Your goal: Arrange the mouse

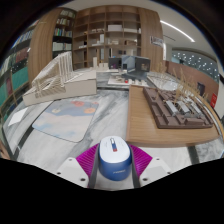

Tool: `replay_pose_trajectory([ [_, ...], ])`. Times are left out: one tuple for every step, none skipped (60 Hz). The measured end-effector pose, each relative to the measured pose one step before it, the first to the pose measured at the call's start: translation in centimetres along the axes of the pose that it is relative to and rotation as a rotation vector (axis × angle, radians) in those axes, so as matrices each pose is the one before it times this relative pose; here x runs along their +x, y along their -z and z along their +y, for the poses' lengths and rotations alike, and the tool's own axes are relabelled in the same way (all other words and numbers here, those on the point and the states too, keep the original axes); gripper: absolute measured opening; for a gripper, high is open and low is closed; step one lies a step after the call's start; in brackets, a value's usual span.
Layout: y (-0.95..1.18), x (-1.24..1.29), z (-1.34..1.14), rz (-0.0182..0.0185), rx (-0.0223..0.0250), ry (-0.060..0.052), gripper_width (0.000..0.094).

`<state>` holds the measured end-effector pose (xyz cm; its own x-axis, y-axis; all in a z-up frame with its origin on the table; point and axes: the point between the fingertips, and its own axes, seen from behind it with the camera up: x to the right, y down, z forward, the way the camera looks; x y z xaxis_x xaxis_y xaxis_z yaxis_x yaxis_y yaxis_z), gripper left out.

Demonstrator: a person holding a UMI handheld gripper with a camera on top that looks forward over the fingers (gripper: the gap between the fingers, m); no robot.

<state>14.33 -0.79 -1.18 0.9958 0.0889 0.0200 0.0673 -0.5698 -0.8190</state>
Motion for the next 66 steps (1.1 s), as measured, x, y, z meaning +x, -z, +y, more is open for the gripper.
replay_pose_trajectory([
  [-0.031, -0.062, 0.071, 0.00759, -0.00487, -0.0064, 0.0486],
  [0.033, -0.030, 0.071, 0.00861, -0.00684, -0.0139, 0.0470],
  [0.039, 0.006, -0.088, 0.01009, -0.00017, -0.0152, 0.0446],
  [0.069, -0.157, -0.024, 0.00425, -0.00337, -0.0150, 0.0431],
  [0.108, -0.357, -0.004, -0.00402, -0.00479, -0.0114, 0.0423],
  [-0.116, -0.287, -0.188, -0.01285, -0.00203, -0.0115, 0.0413],
  [0.171, -0.558, -0.308, -0.01234, 0.00662, -0.0118, 0.0405],
  [0.203, -0.624, -0.496, -0.01152, 0.01269, -0.0125, 0.0405],
  [0.263, -0.550, -0.564, -0.00703, 0.01741, -0.0097, 0.0405],
  [0.237, -0.588, -0.782, -0.00287, 0.01946, -0.0106, 0.0406],
  [0.141, -0.590, -0.812, -0.00008, 0.01829, -0.0054, 0.0405],
  [0.089, -0.648, -0.906, 0.00157, 0.01944, -0.0015, 0.0406],
  [0.021, -0.676, -0.999, 0.00282, 0.02084, -0.0006, 0.0406],
  [-0.107, -0.810, -1.097, 0.00238, 0.01910, -0.0041, 0.0407],
  [-0.160, -0.747, -0.906, 0.00428, 0.01410, -0.0021, 0.0407],
  [-0.141, -0.957, -0.853, 0.00331, 0.01303, -0.0048, 0.0406],
  [-0.511, -0.777, -0.828, 0.00581, 0.01089, -0.0008, 0.0406],
  [-0.453, -0.911, -0.705, 0.00381, 0.01043, -0.0038, 0.0405],
  [-0.513, -1.013, -0.610, 0.00150, 0.00725, -0.0073, 0.0405],
  [-0.602, -1.087, -0.416, 0.00026, 0.00390, -0.0101, 0.0405],
  [-0.491, -1.163, -0.280, -0.00121, 0.00222, -0.0131, 0.0405],
  [-0.705, -1.121, -0.129, -0.00208, -0.00142, -0.0078, 0.0405],
  [-0.716, -0.955, 0.140, -0.00264, -0.00182, -0.0032, 0.0405],
  [-0.902, -1.098, -0.068, -0.00153, -0.00833, -0.0007, 0.0404],
  [-0.769, -0.929, 0.169, 0.00193, -0.00795, 0.0001, 0.0402],
  [-0.756, -0.818, 0.262, 0.00347, -0.00944, 0.0040, 0.0402],
  [-0.756, -0.786, 0.342, 0.00325, -0.01039, 0.0087, 0.0402],
  [-0.608, -0.643, 0.568, 0.00267, -0.01058, 0.0098, 0.0402],
  [-0.810, -0.714, 0.324, 0.00169, -0.01351, 0.0080, 0.0403],
  [-0.536, -0.591, 0.688, -0.00074, -0.01213, 0.0058, 0.0403],
  [-0.664, -0.676, 0.671, -0.00549, -0.01190, 0.0060, 0.0404],
  [-0.459, -0.540, 0.385, -0.00831, -0.01067, 0.0021, 0.0406],
  [-0.392, -0.479, 0.410, -0.00781, -0.01007, -0.0017, 0.0407],
  [-0.400, -0.368, 0.408, -0.00471, -0.00992, -0.0060, 0.0417],
  [-0.316, -0.209, 0.470, 0.00020, -0.01332, -0.0083, 0.0421],
  [-0.324, 0.002, 0.520, 0.00831, -0.01519, -0.0073, 0.0422],
  [-0.257, 0.086, 0.562, 0.01163, -0.01819, -0.0023, 0.0435],
  [-0.278, 0.164, 0.581, 0.01560, -0.01962, 0.0032, 0.0444],
  [-0.252, 0.200, 0.548, 0.01567, -0.01943, 0.0076, 0.0475],
  [-0.126, 0.210, 0.472, 0.01394, -0.01614, 0.0146, 0.0492],
  [-0.190, -0.007, -0.523, 0.00722, 0.02840, 0.0208, 0.0556],
  [-0.052, 0.164, -0.107, 0.01548, 0.00752, 0.0295, 0.0463],
  [-0.127, -0.025, 0.189, 0.00623, -0.00829, 0.0236, 0.0556],
  [-0.018, 0.077, 0.461, 0.00884, -0.01905, 0.0258, 0.0572],
  [0.076, 0.108, -0.238, 0.00380, 0.00236, 0.0151, 0.0577],
  [0.000, 0.180, -0.297, 0.00928, 0.00706, 0.0083, 0.0661],
  [0.068, 0.189, 0.137, 0.00704, -0.01073, 0.0103, 0.0680],
  [0.089, 0.249, 0.182, 0.00459, -0.01463, 0.0059, 0.0731],
  [0.125, 0.098, 0.164, 0.00342, -0.01323, 0.0011, 0.0761],
  [0.203, 0.144, 0.156, 0.00292, -0.01318, -0.0057, 0.0835],
  [0.301, 0.092, 0.144, -0.00027, -0.01354, -0.0096, 0.0844],
  [0.343, -0.047, 0.074, -0.00626, -0.00975, -0.0131, 0.0854],
  [0.412, -0.190, 0.019, -0.01262, -0.00462, -0.0142, 0.0845],
  [0.499, -0.134, -0.090, -0.01134, 0.00302, -0.0160, 0.0837],
  [0.594, -0.202, -0.077, -0.01464, 0.00536, -0.0135, 0.0837],
  [0.813, -0.208, -0.115, -0.01322, 0.00793, -0.0106, 0.0836],
  [0.836, -0.146, -0.077, -0.01366, 0.00809, -0.0099, 0.0838],
  [0.747, -0.153, -0.028, -0.01261, 0.00798, -0.0088, 0.0840],
  [0.802, -0.127, 0.022, -0.01100, 0.00610, -0.0077, 0.0843],
  [0.811, -0.104, 0.086, -0.01029, 0.00605, -0.0075, 0.0845],
  [0.849, -0.100, 0.129, -0.01048, 0.00642, -0.0077, 0.0845],
  [0.877, -0.083, 0.155, -0.01015, 0.00671, -0.0079, 0.0845],
  [0.886, -0.045, 0.176, -0.00936, 0.00655, -0.0076, 0.0846],
  [0.882, -0.059, 0.155, -0.00493, 0.00435, -0.0072, 0.0845],
  [0.924, 0.096, 0.199, -0.00549, 0.00614, -0.0074, 0.0846],
  [0.848, 0.154, 0.190, -0.00359, 0.00611, -0.0059, 0.0846],
])
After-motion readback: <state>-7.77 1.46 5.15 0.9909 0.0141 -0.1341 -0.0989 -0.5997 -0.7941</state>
